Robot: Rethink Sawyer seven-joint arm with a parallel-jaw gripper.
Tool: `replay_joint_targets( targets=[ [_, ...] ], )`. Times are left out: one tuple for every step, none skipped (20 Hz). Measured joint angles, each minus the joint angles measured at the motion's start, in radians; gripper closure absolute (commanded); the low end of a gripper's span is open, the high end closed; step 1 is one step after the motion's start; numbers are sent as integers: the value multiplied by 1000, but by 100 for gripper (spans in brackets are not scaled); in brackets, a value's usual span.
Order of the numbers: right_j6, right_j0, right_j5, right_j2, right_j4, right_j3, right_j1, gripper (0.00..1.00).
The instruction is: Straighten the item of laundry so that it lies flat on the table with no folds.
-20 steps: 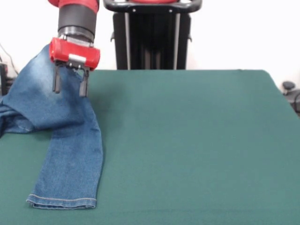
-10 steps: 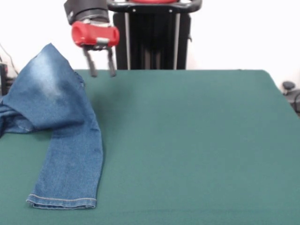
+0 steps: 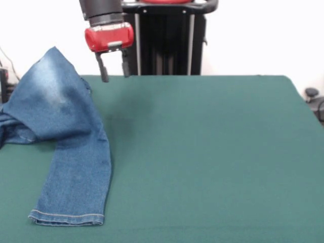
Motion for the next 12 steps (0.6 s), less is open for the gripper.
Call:
replay_joint_targets(
  targets=[
    [33, -6, 16, 0, 1, 0, 2, 0],
    [69, -19, 42, 0, 8, 0, 3, 0],
    [78, -30, 58, 0, 17, 0, 2, 0],
    [79, -34, 65, 0, 22, 0, 1, 0],
    [78, -58, 97, -1, 62, 0, -5, 0],
    [77, -66, 106, -1, 79, 0, -7, 0],
    [75, -79, 121, -4, 112, 0, -10, 0],
    [73, -84, 126, -5, 127, 0, -12, 0],
    [64, -105, 148, -15, 200, 0, -16, 0],
    [60, -111, 153, -20, 231, 0, -17, 0],
    [58, -114, 154, -27, 260, 0, -18, 0],
    [55, -118, 156, -34, 289, 0, -19, 0]
  ],
)
